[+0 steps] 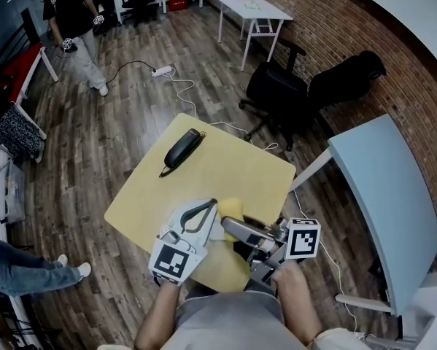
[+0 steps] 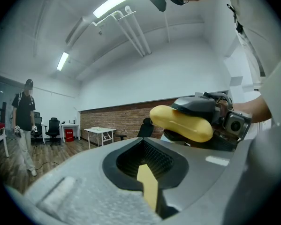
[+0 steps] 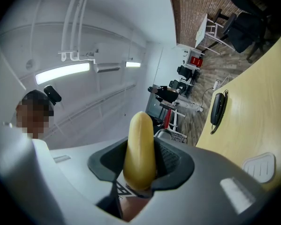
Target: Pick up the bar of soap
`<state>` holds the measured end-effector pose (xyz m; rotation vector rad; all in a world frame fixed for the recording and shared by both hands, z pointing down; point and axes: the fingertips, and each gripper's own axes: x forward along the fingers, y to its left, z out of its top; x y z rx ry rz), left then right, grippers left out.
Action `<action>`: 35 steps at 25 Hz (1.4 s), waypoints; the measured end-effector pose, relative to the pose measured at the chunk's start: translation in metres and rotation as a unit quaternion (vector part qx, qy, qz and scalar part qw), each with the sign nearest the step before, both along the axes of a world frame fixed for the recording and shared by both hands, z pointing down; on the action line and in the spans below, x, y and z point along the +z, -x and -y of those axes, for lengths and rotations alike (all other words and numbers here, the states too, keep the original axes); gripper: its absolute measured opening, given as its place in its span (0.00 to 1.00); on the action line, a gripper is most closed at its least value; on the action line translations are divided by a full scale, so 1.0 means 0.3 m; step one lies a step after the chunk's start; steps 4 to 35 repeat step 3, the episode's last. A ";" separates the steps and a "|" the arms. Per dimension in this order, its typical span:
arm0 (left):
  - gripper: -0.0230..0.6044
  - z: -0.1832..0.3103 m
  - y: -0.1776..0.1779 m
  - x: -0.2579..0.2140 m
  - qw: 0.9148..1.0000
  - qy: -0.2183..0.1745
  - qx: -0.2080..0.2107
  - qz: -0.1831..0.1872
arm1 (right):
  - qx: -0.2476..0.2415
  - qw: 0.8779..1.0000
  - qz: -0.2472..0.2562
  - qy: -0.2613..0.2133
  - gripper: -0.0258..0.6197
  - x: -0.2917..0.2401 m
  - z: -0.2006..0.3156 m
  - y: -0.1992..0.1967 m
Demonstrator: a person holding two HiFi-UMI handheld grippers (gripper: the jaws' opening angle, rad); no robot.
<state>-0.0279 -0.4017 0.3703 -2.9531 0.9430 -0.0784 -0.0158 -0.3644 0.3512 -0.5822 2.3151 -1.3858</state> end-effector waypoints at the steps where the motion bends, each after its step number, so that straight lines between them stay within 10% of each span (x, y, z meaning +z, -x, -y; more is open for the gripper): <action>1: 0.04 0.000 -0.001 0.003 1.000 -0.001 0.000 0.002 | 0.000 1.000 0.002 -0.001 0.28 -0.003 -0.001 -0.001; 35: 0.04 -0.002 -0.005 0.008 1.000 -0.003 0.001 0.006 | 0.002 1.000 0.004 -0.001 0.28 -0.007 -0.003 -0.007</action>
